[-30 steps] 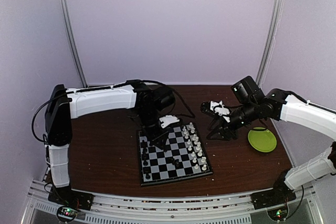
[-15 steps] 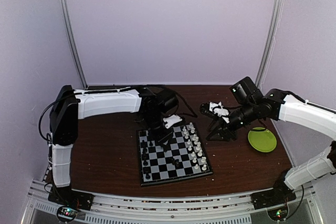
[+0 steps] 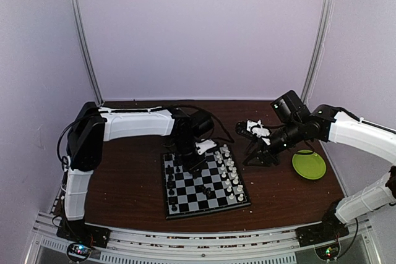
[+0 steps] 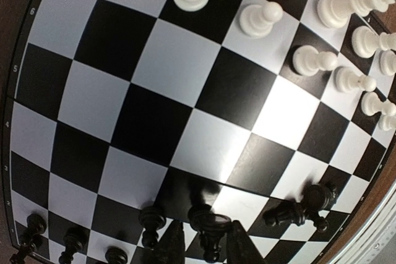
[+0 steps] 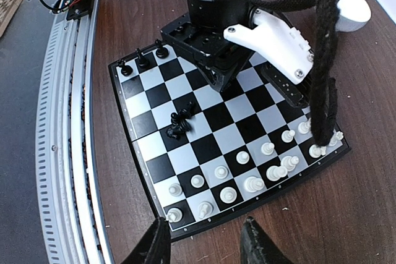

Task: Set up the chess pieces on the board
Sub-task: Pick up the pawn from the chess pile.

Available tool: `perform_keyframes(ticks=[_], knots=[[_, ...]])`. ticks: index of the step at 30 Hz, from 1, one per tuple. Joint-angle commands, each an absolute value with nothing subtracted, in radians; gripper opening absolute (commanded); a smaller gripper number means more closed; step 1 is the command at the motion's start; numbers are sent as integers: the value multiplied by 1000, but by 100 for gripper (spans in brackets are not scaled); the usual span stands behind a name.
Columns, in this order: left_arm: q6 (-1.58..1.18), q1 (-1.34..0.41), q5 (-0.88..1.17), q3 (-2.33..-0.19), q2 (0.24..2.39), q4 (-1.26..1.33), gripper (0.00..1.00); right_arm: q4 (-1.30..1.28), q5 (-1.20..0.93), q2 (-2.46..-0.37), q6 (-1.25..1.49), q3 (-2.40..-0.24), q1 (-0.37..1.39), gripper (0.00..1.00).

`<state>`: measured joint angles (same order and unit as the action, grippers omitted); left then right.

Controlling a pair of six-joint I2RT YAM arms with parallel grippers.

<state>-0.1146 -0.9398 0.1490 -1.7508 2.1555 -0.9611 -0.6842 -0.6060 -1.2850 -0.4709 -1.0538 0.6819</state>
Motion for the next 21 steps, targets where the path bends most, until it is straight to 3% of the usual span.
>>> perform_keyframes(ticks=[1,11,21], knots=[[-109,-943,131,-1766,2172,-946,24,-689,-620,-1292,-484,-1062,672,40],[-105,-943,143,-1765,2181,-954,13,-689,-618,-1294,-485,-1063,670,39],[-94,-945,130,-1761,2178,-982,17,-690,-618,-1299,-485,-1063,669,38]])
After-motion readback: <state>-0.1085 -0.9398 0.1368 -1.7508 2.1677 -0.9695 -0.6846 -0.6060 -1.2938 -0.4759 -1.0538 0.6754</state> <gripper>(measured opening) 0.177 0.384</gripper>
